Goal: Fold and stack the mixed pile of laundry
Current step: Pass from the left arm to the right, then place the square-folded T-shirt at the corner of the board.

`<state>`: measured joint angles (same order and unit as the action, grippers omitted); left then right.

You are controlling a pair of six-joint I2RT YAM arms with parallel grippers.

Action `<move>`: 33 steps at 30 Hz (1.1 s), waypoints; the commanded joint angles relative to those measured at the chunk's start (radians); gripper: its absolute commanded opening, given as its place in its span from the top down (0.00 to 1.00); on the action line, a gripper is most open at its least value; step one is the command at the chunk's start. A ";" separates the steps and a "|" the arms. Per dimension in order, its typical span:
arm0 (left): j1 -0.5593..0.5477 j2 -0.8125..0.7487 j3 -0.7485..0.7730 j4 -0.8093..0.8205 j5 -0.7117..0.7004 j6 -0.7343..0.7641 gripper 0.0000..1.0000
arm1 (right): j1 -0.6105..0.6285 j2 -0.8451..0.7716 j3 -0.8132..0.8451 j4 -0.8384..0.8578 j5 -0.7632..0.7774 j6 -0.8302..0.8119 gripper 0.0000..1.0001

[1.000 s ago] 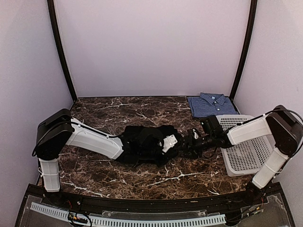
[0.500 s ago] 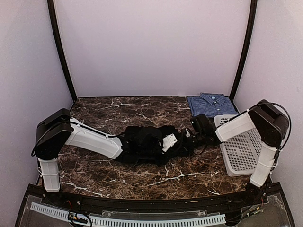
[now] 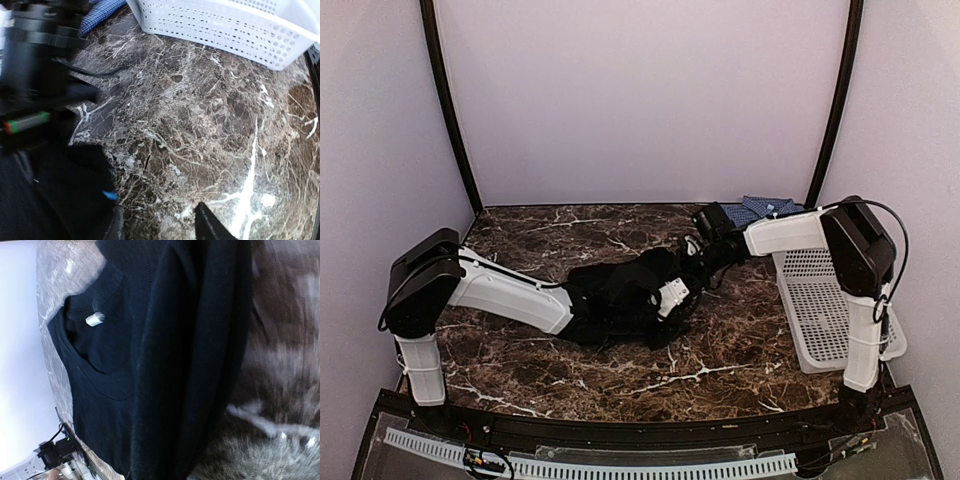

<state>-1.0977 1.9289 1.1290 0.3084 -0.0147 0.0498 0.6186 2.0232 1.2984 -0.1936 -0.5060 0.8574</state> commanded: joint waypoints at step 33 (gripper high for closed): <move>0.012 -0.100 -0.111 -0.130 0.154 -0.228 0.01 | -0.270 0.297 1.131 -0.757 0.718 -0.898 1.00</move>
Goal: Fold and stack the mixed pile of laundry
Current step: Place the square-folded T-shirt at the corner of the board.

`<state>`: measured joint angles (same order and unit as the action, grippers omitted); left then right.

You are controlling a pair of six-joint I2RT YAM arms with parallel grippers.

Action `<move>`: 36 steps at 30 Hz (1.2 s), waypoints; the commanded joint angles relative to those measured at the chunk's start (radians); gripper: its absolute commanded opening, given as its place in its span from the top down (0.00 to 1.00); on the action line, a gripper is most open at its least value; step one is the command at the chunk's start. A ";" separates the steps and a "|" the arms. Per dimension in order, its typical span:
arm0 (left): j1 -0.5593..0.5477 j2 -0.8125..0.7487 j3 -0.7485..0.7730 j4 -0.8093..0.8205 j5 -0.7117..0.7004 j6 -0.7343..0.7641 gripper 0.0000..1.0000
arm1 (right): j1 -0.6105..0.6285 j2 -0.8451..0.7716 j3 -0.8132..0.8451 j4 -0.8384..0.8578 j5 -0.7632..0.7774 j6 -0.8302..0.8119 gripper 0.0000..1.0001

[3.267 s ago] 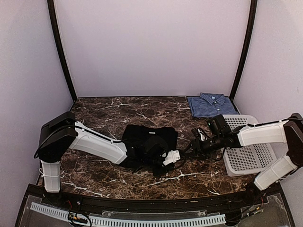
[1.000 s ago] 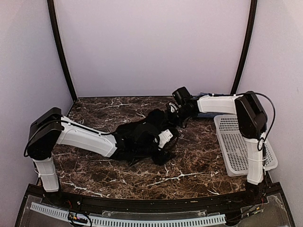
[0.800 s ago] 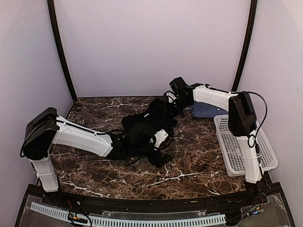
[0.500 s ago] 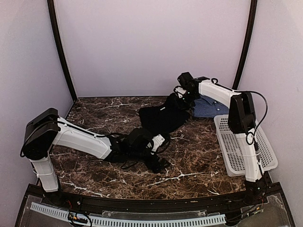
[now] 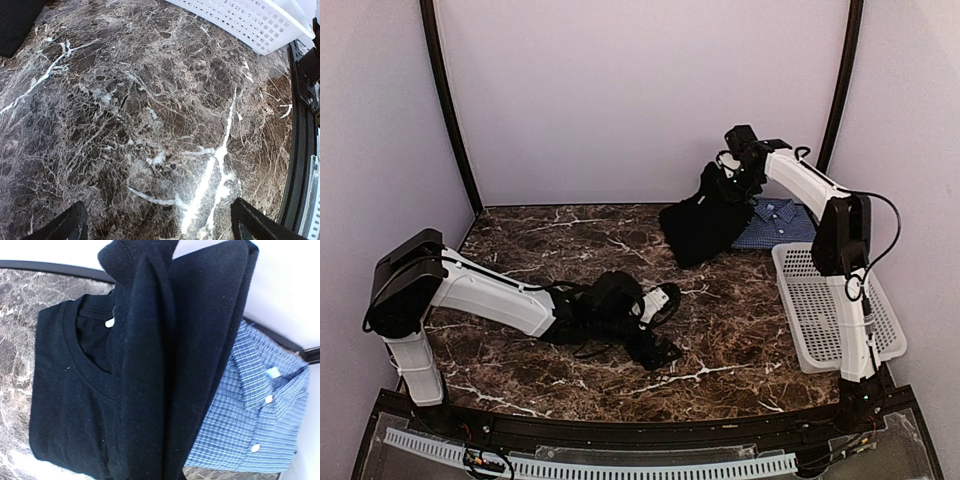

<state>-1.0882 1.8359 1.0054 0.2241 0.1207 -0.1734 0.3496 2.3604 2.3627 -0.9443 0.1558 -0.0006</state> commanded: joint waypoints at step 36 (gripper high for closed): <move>0.003 0.006 0.019 -0.084 -0.026 0.010 0.01 | -0.110 -0.171 0.124 -0.038 0.177 -0.079 1.00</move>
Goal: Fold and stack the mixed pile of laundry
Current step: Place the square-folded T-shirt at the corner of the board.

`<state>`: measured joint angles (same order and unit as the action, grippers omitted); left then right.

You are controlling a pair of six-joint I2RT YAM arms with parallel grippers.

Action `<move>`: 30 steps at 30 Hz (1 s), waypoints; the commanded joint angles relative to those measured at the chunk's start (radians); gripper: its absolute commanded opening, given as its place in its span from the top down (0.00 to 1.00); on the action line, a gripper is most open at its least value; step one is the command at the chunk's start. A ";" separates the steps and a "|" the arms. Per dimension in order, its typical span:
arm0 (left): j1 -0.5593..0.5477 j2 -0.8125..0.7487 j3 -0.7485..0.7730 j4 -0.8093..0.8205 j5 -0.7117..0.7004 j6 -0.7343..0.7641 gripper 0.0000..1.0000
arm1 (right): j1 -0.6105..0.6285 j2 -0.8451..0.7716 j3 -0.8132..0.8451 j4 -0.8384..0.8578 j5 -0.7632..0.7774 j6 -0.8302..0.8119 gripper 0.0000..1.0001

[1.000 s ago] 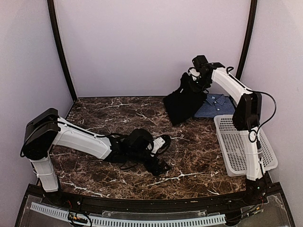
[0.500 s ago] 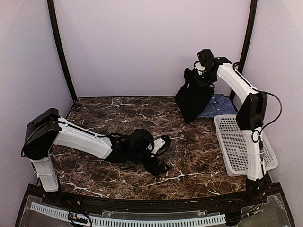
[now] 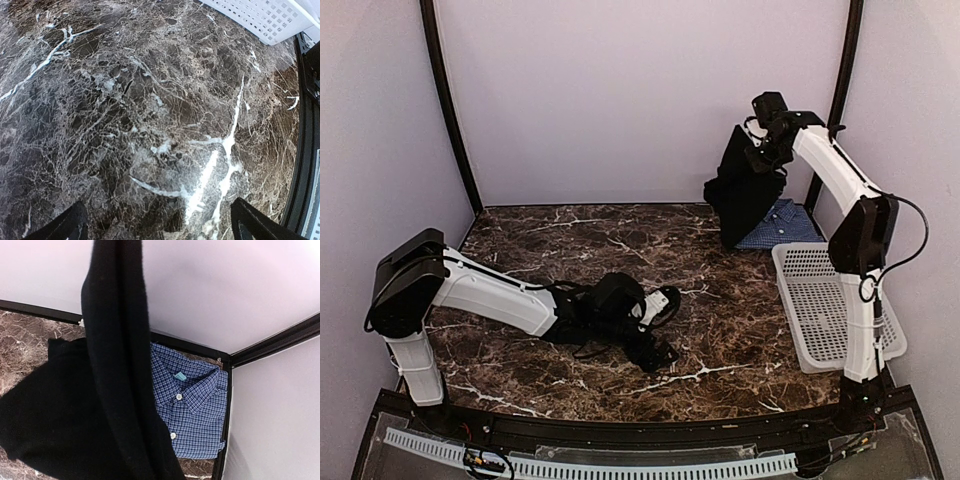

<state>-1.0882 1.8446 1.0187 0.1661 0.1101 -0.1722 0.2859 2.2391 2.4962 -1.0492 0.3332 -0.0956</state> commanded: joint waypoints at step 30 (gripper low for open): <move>0.003 0.053 0.067 -0.109 0.009 0.028 0.01 | -0.353 0.269 -0.093 0.152 -0.181 0.095 0.63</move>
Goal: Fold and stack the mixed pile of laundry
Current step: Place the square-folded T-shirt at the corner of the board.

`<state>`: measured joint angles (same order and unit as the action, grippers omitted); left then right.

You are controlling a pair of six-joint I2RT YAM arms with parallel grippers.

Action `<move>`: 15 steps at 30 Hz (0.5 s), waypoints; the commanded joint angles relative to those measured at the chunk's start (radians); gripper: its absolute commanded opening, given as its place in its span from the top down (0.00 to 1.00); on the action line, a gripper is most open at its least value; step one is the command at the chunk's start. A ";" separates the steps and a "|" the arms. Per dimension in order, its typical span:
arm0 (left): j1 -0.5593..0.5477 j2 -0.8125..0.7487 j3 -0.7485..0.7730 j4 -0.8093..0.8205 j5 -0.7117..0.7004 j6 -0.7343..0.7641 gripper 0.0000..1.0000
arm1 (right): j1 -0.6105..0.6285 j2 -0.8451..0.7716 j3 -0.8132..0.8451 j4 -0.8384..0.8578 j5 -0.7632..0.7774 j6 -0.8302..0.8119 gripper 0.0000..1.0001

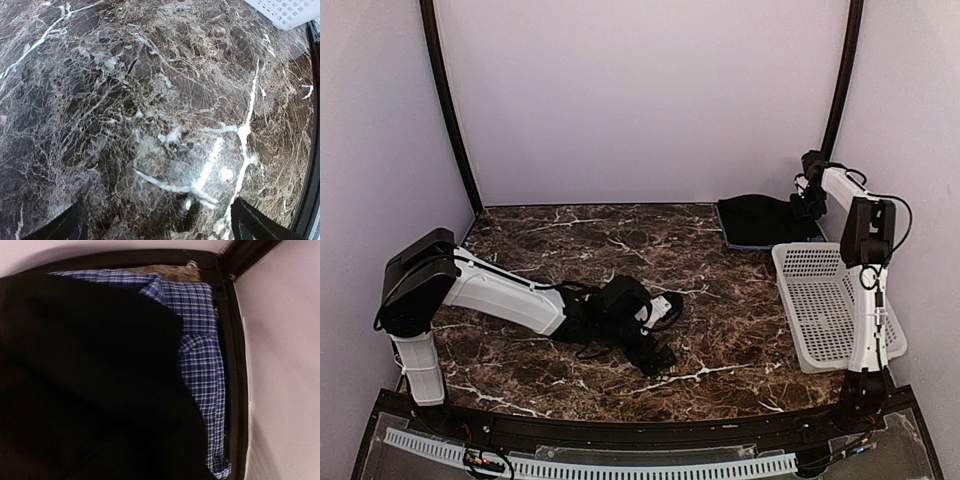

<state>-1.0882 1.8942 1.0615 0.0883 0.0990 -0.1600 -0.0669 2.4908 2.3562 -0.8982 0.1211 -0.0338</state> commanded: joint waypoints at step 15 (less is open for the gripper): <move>0.004 0.011 0.032 -0.039 0.039 0.009 0.01 | -0.086 -0.091 0.001 -0.030 -0.185 0.193 0.06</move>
<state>-1.0882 1.9057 1.0676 0.0704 0.1196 -0.1596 -0.1123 2.4958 2.3768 -0.9382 0.0723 0.0853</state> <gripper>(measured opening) 0.990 0.914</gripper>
